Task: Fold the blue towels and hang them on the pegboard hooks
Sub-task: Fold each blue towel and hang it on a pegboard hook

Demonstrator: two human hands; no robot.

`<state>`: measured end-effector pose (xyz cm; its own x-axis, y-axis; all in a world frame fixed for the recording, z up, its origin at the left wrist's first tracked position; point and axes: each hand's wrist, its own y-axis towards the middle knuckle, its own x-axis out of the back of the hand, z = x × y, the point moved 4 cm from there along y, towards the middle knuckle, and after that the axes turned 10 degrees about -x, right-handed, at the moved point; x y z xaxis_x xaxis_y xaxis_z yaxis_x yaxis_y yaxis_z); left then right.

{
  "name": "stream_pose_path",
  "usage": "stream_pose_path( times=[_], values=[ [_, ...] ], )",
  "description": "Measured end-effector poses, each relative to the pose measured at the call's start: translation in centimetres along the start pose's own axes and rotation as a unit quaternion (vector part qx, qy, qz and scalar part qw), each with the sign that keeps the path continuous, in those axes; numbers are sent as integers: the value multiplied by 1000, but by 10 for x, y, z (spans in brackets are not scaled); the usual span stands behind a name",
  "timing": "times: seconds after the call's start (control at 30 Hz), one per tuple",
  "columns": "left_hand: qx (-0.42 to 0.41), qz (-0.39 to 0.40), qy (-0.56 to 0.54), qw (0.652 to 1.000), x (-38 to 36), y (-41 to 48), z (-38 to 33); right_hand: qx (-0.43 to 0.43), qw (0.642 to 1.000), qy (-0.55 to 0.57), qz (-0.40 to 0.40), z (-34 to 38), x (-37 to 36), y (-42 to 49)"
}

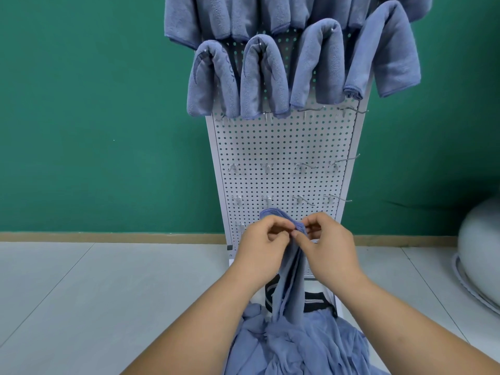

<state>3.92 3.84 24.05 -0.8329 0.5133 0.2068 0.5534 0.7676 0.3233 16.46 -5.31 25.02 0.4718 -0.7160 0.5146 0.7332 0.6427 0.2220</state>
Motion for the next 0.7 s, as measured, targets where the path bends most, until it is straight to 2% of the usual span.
stream_pose_path(
  times=[0.07,0.13,0.23,0.33,0.5,0.6,0.7],
  values=[
    [-1,-2,60,998,3,-2,2,6,1000,-17,1,-4,-1,3],
    [-3,14,184,983,9,-1,8,11,999,-32,6,-7,-1,7],
    [18,53,344,937,25,1,17,16,999,-43,13,-8,5,14],
    [35,65,444,893,40,4,21,29,997,-73,2,-14,15,20],
    [-43,62,482,873,45,11,12,-27,955,-290,62,-42,12,29],
    [-56,65,456,886,44,11,11,-34,949,-302,82,-47,10,33],
    [-24,71,433,898,47,10,17,-26,959,-267,97,-45,10,34]
  ],
)
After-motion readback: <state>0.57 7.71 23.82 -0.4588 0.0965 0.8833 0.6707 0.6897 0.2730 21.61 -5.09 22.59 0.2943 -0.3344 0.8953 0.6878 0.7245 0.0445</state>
